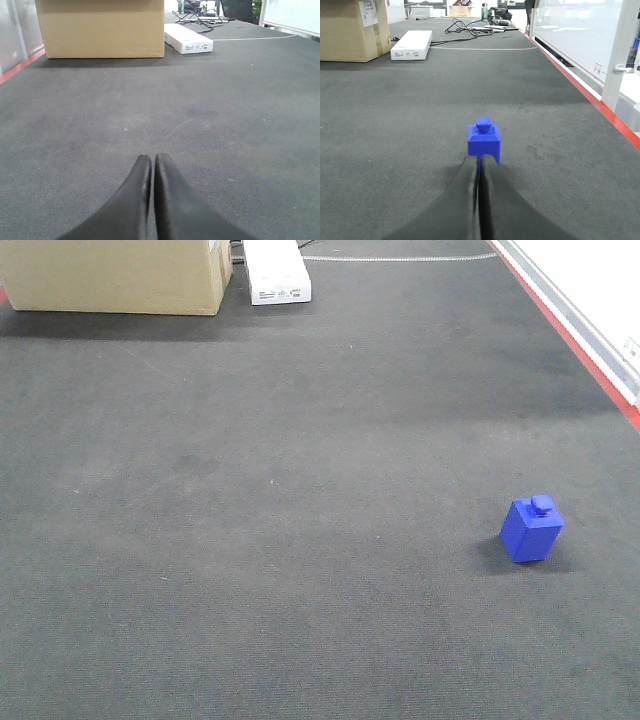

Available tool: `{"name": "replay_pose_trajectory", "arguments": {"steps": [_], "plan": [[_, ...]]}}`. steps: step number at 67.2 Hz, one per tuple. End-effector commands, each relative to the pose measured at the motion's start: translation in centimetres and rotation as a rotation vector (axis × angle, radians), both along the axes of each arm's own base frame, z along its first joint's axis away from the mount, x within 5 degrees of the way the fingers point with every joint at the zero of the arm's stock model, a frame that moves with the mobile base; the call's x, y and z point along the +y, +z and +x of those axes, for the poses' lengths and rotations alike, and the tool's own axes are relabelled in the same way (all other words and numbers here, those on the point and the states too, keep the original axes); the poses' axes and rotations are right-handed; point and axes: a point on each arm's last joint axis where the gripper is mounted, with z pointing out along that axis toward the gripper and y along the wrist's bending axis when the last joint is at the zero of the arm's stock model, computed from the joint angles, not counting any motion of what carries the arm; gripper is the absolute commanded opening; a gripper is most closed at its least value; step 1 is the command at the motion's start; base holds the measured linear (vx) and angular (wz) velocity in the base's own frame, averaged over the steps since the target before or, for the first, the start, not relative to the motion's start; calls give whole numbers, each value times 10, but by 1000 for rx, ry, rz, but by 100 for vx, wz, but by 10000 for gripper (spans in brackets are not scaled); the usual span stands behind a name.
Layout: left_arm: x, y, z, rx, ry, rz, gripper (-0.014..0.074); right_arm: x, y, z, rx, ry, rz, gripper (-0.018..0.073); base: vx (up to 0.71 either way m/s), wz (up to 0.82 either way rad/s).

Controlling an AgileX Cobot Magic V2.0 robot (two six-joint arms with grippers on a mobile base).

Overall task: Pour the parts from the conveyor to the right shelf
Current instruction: 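Move the right gripper toward the blue block on the conveyor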

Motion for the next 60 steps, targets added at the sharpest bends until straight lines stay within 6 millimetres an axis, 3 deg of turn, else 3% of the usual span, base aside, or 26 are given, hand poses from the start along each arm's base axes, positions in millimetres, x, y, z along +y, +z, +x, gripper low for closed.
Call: {"name": "replay_pose_trajectory", "arguments": {"steps": [1,21,39,51,60], "plan": [[0,13,-1,-93,-7,-11,-6,0,5,0,-84,3,-10,-9,0,0],[0,13,-1,-93,-7,-11,-6,1,12,-1,-159,8,15,-9,0,0],[0,13,-1,-93,-7,-11,-6,1,65,-10,-358,14,43,-9,0,0],[0,13,-1,-93,-7,-11,-6,1,97,5,-184,10,90,-9,0,0],[0,13,-1,-93,-7,-11,-6,2,101,28,54,4,91,-9,0,0]]}}
